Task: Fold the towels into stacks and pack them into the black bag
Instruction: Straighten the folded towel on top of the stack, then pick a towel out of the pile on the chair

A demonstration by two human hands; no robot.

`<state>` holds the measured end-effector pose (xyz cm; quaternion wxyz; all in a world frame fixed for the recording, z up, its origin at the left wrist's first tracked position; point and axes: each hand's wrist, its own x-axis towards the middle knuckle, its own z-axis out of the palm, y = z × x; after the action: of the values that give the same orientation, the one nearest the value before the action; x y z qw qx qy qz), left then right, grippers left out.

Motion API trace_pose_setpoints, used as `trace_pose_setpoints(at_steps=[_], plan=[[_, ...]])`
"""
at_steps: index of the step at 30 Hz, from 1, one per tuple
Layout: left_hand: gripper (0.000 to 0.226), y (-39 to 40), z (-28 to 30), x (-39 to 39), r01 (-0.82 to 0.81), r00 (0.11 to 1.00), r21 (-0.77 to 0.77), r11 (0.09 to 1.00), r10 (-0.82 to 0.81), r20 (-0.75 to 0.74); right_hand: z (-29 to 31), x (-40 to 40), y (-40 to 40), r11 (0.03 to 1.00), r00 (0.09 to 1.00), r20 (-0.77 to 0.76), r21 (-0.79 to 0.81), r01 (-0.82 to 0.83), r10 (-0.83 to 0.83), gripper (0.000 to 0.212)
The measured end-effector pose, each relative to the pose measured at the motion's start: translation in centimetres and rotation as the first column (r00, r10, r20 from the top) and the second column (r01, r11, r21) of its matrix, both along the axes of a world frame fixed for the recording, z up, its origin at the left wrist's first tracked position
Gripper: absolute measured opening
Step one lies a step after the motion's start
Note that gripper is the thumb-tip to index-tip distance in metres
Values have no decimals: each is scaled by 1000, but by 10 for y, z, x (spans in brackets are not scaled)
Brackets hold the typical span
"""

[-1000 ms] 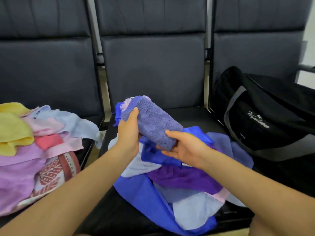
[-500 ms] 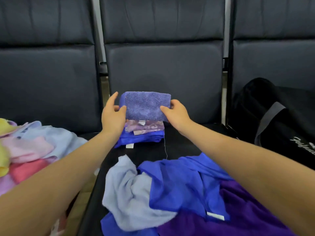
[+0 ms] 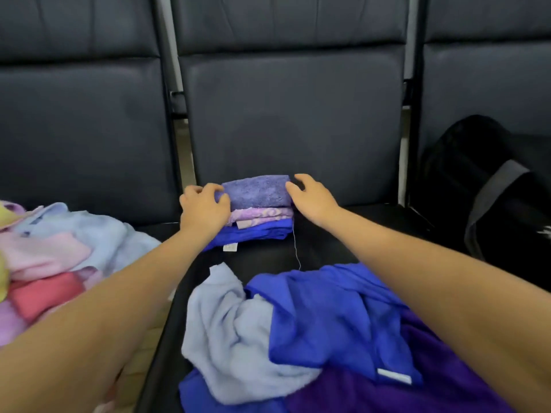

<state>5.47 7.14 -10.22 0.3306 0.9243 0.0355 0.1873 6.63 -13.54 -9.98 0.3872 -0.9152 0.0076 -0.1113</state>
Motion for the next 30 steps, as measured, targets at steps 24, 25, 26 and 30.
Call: trace_pose_setpoints(at_steps=[24, 25, 26, 30], plan=[[31, -45, -18, -143, 188, 872, 99, 977, -120, -474, -51, -182, -107, 943, 982, -187, -331, -39, -25, 18], [34, -44, -21, -140, 160, 887, 6, 987, -141, -439, -52, -181, -107, 942, 979, -199, -335, -22, -48, 21], [38, -43, -23, -137, 144, 900, -120, 982, -180, -397, -50, -181, -108, 949, 977, -204, -316, -3, -65, 29], [17, -50, -2, -144, 78, 959, -645, 760, -234, -159, -26, -186, -105, 963, 993, -120, 268, 34, -2, 38]])
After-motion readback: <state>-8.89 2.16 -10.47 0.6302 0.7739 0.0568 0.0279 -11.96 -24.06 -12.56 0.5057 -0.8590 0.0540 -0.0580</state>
